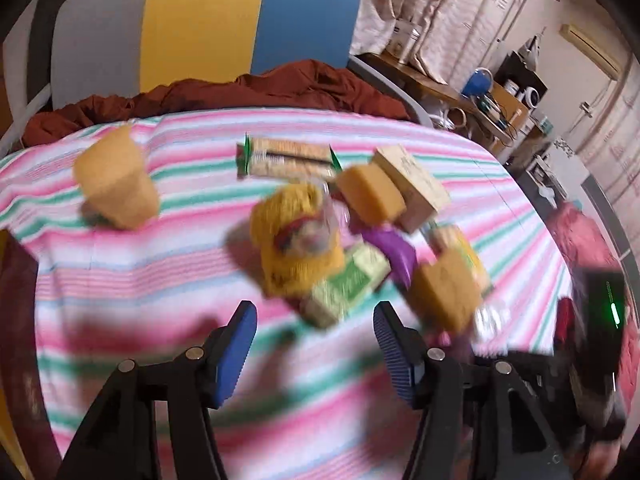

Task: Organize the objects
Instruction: 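Grasp the yellow knitted toy with the left gripper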

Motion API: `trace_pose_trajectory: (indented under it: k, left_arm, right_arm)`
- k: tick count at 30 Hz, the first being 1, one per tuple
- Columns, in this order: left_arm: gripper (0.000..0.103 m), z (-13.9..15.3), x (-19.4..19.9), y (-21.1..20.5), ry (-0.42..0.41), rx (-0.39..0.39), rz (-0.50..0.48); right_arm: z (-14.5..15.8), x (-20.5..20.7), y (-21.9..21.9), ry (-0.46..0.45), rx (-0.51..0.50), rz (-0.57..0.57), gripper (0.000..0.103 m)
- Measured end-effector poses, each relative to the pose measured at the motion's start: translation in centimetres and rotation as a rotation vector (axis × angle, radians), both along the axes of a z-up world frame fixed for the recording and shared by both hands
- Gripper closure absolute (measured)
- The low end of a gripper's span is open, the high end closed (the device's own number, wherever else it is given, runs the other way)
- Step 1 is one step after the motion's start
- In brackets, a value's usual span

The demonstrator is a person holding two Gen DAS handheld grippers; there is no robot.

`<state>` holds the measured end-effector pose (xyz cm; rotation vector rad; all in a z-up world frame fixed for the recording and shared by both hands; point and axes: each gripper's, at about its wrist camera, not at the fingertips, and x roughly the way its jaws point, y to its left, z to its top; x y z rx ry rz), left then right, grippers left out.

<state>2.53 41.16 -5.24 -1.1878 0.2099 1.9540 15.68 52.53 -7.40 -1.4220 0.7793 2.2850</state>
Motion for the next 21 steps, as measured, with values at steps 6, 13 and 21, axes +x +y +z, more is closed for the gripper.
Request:
trace_pose_trajectory:
  k: [6, 13, 21]
  left_arm:
    - [0.041, -2.1, -3.3, 3.3, -0.061, -0.046, 0.038]
    - [0.069, -3.6, -4.6, 1.8, -0.113, 0.029, 0.059]
    - [0.073, -4.1, -4.4, -3.8, -0.164, 0.111, 0.093]
  right_arm:
    - [0.1, -0.4, -0.4, 0.007, -0.004, 0.023, 0.068]
    - [0.1, -0.8, -0.5, 0.012, -0.003, 0.037, 0.068]
    - [0.1, -1.3, -0.8, 0.019, 0.000, 0.058, 0.068]
